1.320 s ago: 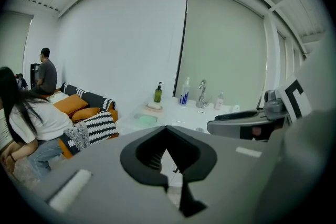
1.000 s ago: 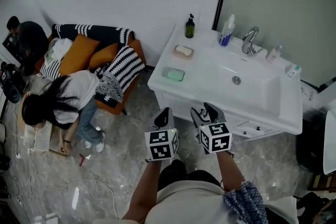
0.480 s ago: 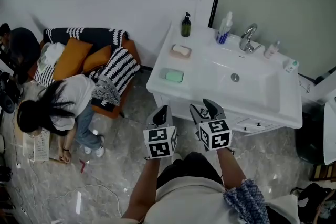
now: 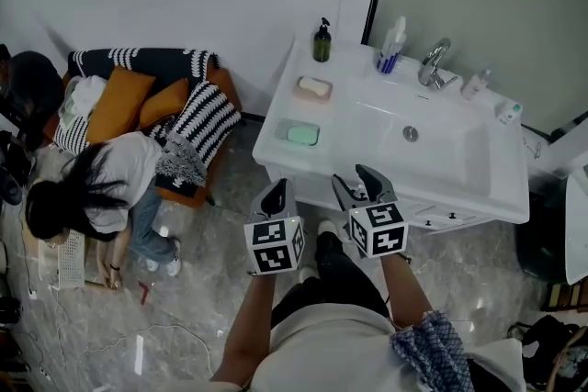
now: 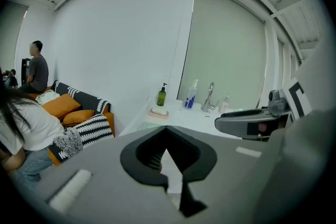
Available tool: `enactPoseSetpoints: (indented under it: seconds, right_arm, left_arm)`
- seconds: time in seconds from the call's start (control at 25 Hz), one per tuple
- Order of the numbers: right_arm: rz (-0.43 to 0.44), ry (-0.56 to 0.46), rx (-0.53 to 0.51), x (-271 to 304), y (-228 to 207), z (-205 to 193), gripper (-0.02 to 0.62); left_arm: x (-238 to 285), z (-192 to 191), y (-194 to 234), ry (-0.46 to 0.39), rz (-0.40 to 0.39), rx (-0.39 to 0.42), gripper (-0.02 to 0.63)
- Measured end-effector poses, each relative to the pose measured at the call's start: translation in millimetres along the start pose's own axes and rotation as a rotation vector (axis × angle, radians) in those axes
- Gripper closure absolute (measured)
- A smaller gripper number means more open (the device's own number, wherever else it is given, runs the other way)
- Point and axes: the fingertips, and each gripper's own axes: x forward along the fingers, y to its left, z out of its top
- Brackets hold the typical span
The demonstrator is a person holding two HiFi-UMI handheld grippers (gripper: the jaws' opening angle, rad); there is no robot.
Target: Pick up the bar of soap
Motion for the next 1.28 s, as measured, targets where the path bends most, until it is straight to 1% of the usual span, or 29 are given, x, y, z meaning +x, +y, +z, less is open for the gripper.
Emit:
enactPoseSetpoints:
  seconds: [0.36, 0.64, 0.84, 1.28]
  right_arm:
    - [0.021, 0.003, -0.024, 36.8, -19.7, 16.2, 0.383]
    - [0.049, 0.014, -0.032, 79.2, -43.9, 32.3, 0.383]
    - [0.082, 0.04, -0.035, 107.2, -59.7, 35.4, 0.383]
    - [0.145, 0.085, -0.079, 161.7, -96.7, 45.4, 0.383]
  left_arm:
    - [37.8, 10.3, 4.1, 0.011, 0.001, 0.001, 0.597]
    - [80.2, 25.5, 13.9, 0.024, 0.024, -0.012, 0.598]
    - [108.3, 30.4, 18.1, 0.048, 0.048, -0.029, 0.597]
    - [157.0, 42.0, 15.1, 0.074, 0.09, -0.05, 0.597]
